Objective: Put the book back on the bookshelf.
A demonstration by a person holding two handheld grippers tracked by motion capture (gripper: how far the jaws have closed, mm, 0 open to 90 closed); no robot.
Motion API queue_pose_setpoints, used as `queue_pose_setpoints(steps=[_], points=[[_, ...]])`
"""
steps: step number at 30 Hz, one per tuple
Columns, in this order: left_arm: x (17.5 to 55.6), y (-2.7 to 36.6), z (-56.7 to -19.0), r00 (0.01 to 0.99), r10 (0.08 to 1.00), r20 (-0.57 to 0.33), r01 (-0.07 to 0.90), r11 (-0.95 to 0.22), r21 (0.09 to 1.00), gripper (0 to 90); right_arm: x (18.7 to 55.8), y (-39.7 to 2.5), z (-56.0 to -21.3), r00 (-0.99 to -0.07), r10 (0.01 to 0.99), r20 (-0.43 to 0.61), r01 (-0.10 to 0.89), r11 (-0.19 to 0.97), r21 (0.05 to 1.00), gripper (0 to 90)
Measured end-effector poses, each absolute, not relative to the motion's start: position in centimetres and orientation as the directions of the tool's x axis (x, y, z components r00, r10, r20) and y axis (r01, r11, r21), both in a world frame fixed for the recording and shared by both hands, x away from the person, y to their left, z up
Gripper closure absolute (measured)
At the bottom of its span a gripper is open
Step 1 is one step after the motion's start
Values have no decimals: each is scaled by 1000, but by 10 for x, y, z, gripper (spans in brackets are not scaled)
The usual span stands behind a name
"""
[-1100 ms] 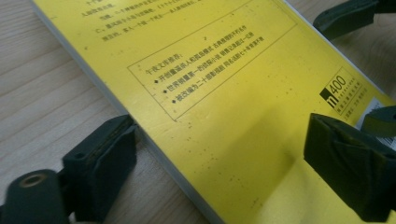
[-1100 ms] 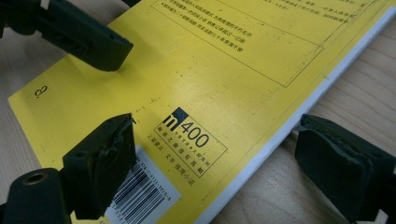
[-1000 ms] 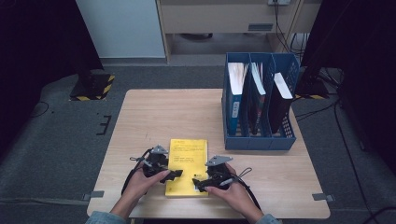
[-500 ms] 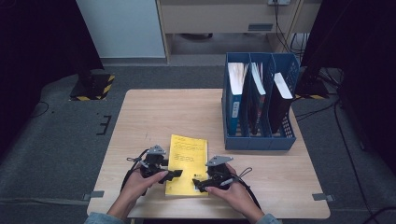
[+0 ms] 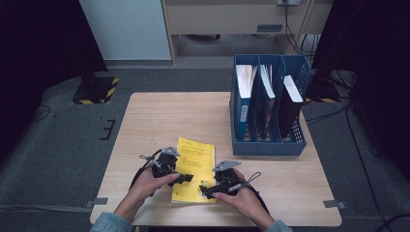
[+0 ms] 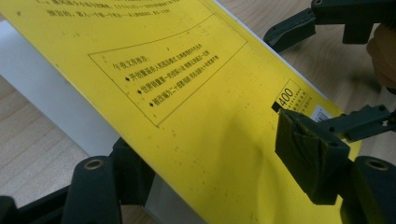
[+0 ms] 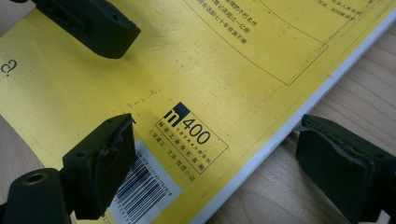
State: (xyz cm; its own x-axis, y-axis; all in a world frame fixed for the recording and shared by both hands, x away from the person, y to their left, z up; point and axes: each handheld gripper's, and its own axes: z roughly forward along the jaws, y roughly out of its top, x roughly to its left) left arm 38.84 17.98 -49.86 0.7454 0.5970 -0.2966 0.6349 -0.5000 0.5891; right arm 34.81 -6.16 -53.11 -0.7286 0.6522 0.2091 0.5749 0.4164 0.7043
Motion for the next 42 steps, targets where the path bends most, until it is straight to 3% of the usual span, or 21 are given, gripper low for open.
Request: queue_pose_setpoints(steps=[10,18,21,42], points=[[404,171,-498,781,534,-323,618,-589,520,373,350,-62,-530,-740,642,203,568,435,699,121],[407,172,-495,790,527,-313,607,-601,520,643,354,-62,-528,-760,623,185,553,470,688,115],[409,173,-495,782,530,-328,618,-590,520,702,359,-61,-528,-762,622,181,551,476,686,101],[405,173,-461,806,509,-301,580,-582,570,837,394,-70,-524,-763,601,238,577,468,669,90]])
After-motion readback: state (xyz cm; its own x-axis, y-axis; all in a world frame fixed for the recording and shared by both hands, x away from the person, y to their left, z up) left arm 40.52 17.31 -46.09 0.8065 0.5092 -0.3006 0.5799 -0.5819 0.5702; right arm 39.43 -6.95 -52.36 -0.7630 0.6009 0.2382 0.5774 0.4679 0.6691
